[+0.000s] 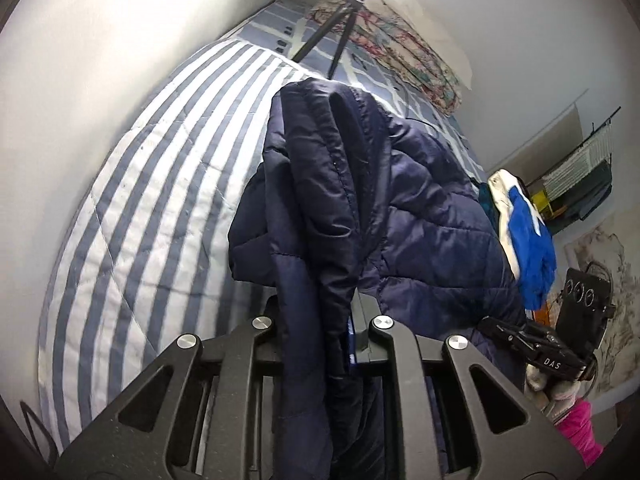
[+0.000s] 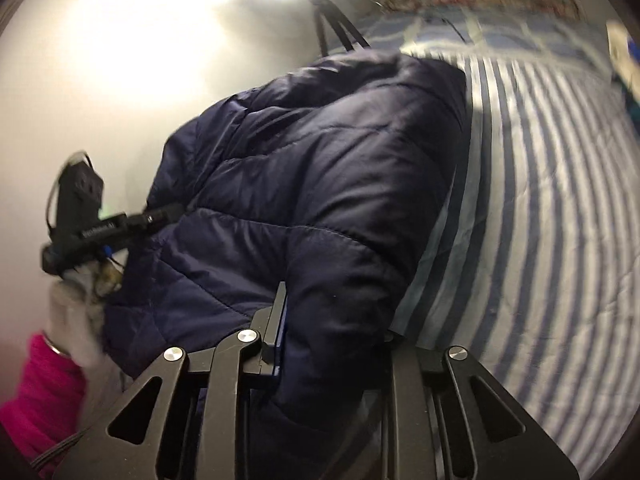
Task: Fold large clothes
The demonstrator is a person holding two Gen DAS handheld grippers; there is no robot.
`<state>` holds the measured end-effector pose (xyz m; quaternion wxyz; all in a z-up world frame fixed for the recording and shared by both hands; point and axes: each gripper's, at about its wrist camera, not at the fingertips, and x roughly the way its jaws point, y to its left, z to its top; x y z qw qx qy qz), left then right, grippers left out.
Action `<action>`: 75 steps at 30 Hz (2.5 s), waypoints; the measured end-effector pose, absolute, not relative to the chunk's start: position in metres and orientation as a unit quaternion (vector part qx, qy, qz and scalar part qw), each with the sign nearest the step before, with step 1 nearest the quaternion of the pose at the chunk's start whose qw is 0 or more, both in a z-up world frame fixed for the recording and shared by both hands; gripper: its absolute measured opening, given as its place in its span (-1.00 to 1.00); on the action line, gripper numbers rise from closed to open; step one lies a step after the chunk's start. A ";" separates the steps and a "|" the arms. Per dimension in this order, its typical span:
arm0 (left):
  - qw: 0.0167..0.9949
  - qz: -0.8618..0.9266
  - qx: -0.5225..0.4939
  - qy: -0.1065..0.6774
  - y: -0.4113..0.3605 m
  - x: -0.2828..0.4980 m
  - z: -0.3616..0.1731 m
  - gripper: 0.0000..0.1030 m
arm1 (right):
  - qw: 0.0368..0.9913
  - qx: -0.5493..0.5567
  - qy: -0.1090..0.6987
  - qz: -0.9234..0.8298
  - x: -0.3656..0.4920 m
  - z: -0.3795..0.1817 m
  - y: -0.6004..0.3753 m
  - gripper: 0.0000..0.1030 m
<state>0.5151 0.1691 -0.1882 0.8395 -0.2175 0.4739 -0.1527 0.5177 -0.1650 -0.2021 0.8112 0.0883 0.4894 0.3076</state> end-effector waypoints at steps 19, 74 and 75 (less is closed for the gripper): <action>0.863 -0.243 -0.160 0.412 0.041 0.471 -0.083 -0.74 | 0.876 0.009 0.406 0.259 0.431 -0.088 -0.286 -0.65; 0.882 -0.254 -0.082 0.388 -0.336 0.662 -0.132 -0.33 | 0.921 -0.040 0.386 0.019 0.548 -0.079 -0.562 -0.36; 0.883 -0.245 -0.078 0.392 -0.337 0.663 -0.132 -0.25 | 0.920 -0.039 0.389 0.016 0.550 -0.082 -0.564 -0.34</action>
